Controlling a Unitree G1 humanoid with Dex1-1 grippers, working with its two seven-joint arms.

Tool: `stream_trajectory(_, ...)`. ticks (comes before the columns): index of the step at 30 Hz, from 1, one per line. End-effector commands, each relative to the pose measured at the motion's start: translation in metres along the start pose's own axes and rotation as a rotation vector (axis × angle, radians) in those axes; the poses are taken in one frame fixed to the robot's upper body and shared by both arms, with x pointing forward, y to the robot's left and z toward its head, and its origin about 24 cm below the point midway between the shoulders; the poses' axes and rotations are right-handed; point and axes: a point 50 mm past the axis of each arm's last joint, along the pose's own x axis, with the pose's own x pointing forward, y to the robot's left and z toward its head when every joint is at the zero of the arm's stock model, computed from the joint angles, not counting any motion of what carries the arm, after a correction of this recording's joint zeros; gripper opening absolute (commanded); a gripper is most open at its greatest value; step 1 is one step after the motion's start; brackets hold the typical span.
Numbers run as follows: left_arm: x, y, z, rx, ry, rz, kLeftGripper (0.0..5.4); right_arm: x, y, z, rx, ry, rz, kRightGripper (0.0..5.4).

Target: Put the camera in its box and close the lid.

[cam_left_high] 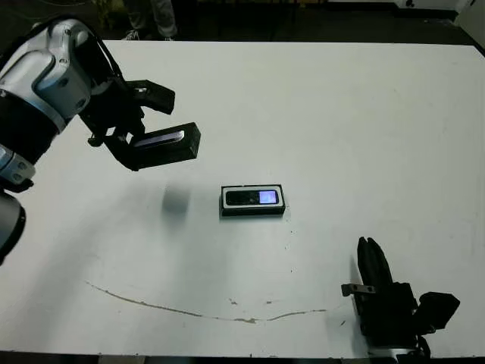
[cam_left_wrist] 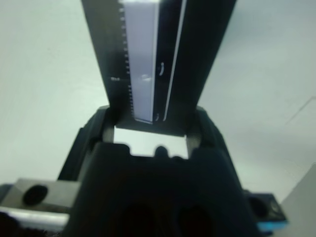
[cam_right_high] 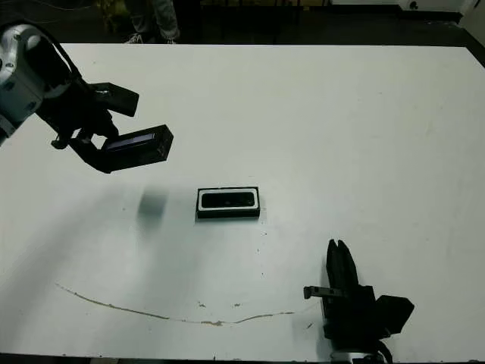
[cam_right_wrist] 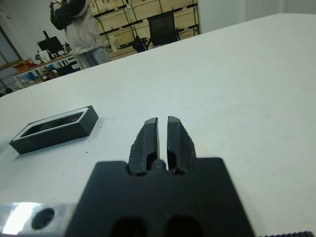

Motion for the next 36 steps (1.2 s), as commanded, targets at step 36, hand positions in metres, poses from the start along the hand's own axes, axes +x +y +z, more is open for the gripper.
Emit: stream_trajectory(36, 0.046, -0.011, 0.067, -0.08, -0.029, 0.041, 2.61, -0.009, 0.005, -0.007, -0.055, 0.073, -0.011, 0.0)
